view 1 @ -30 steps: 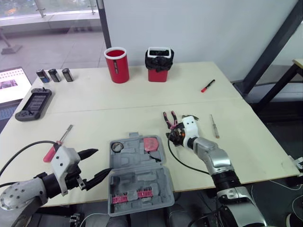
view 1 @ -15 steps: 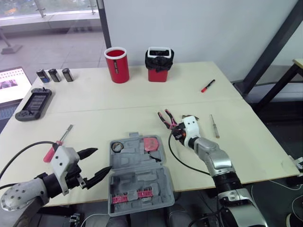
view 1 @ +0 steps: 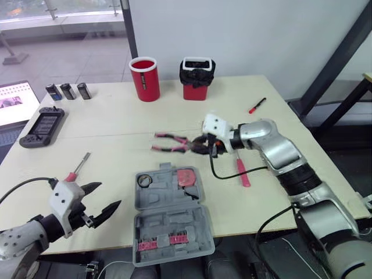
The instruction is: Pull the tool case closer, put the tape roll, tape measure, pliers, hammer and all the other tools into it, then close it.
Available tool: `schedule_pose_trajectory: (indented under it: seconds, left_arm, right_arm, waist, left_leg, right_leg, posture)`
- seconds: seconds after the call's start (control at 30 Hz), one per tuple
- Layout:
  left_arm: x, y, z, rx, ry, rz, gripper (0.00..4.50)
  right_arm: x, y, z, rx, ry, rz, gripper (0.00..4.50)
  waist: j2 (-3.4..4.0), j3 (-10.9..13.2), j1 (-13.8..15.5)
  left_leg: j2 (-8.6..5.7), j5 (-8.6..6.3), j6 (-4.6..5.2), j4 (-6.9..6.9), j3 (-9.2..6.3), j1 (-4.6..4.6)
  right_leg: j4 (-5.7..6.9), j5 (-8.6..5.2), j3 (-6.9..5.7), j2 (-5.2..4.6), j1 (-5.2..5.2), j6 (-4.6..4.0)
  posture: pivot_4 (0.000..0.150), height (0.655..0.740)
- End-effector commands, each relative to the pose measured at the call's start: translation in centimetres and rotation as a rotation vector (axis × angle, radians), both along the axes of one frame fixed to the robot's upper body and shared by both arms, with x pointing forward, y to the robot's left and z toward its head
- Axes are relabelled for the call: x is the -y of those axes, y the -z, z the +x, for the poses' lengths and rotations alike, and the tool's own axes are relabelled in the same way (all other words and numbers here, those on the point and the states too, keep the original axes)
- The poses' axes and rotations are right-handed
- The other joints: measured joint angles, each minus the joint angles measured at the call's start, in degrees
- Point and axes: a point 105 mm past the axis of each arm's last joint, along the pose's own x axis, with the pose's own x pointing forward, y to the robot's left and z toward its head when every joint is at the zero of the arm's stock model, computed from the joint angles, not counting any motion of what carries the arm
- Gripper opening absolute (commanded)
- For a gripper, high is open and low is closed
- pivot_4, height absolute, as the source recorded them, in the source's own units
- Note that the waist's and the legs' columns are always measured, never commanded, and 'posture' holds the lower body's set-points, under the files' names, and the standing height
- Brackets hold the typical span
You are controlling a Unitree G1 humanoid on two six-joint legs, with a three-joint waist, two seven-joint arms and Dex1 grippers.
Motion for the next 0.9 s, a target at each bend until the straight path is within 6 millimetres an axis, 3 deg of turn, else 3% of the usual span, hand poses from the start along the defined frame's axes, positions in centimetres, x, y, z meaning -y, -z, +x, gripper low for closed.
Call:
schedule_pose_trajectory:
  seconds: [0.03, 0.2, 0.47, 0.9]
  left_arm:
    - [-0.4, 0.1, -0.4, 0.028, -0.028, 0.029, 4.50]
    - [0.8, 1.0, -2.2, -0.006, 0.061, 0.031, 4.50]
    - [2.0, 0.2, -4.7, 0.004, 0.171, -0.008, 4.50]
    - [2.4, 0.4, -5.6, -0.025, 0.145, -0.052, 4.50]
  right_arm:
    - [-1.4, -0.9, -1.2, 0.006, -0.103, -0.088, 0.95]
    - [-3.2, 1.2, -3.2, -0.073, -0.199, -0.156, 0.95]
    - [-3.9, 4.6, -2.5, -0.061, -0.137, -0.267, 0.95]
    - [-5.5, 7.3, -3.0, -0.127, -0.146, -0.285, 0.95]
  waist:
    - [0.00, 0.0, -0.1]
    - [-0.01, 0.0, -0.3]
    - [-0.02, 0.0, -0.2]
    - [-0.04, 0.0, -0.4]
  left_leg:
    - [0.00, 0.00, 0.00, 0.01, 0.00, 0.00]
    - [0.01, 0.00, 0.00, 0.03, 0.00, 0.02]
    - [0.01, 0.00, -0.01, 0.05, 0.02, -0.03]
    - [0.02, 0.00, -0.01, 0.07, 0.03, -0.02]
  right_leg:
    - [0.00, 0.01, 0.00, 0.01, 0.00, -0.01]
    - [0.05, 0.03, -0.01, 0.02, -0.06, -0.05]
    - [0.08, 0.03, 0.00, -0.01, -0.15, -0.08]
    - [0.13, 0.04, 0.00, 0.02, -0.17, -0.09]
  posture:
    - [0.150, 0.7400]
    - [0.150, 0.7400]
    - [0.150, 0.7400]
    - [0.150, 0.7400]
